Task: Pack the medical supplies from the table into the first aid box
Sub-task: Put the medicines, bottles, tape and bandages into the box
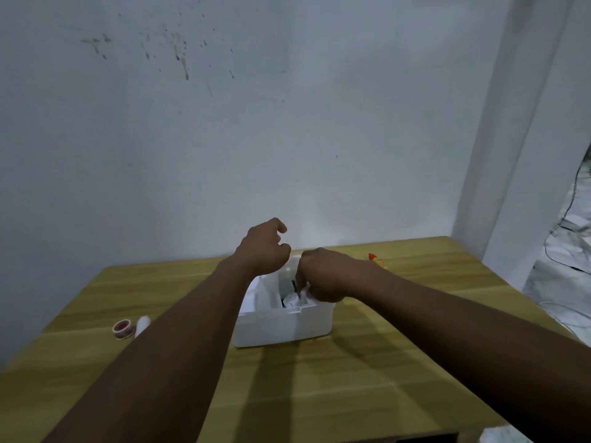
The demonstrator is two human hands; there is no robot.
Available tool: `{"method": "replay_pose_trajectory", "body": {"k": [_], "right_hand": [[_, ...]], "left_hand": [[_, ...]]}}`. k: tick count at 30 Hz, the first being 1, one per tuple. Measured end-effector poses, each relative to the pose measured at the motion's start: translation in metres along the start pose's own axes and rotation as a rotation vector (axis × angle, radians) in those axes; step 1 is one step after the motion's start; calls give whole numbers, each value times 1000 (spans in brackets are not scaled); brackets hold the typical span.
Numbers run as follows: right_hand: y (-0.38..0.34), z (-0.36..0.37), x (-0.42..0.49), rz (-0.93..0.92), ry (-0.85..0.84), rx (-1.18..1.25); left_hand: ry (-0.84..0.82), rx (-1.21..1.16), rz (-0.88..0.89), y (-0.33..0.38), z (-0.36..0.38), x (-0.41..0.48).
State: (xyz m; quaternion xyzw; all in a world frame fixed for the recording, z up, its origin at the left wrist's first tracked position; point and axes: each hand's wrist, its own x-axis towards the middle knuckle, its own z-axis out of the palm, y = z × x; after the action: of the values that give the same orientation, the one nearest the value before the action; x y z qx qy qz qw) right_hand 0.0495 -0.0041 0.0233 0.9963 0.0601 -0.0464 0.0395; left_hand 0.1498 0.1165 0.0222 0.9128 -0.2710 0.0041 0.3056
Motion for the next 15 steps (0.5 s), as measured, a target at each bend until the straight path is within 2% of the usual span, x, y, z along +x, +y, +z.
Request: {"method": "replay_pose_trajectory", "body": {"k": [3,6,11,15], "right_hand": [[11,-7,-2,-8,-55,142],[38,-23,-5,32,46,273],[111,-31,-1,244,215,418],[161,4,15,438,217,503]], "left_hand": [[-11,3,6,2,3,3],[-11,8,12,7,6,9],[-43,-6,52,25,19,34],[-107,-23,91,45,44,64]]}}
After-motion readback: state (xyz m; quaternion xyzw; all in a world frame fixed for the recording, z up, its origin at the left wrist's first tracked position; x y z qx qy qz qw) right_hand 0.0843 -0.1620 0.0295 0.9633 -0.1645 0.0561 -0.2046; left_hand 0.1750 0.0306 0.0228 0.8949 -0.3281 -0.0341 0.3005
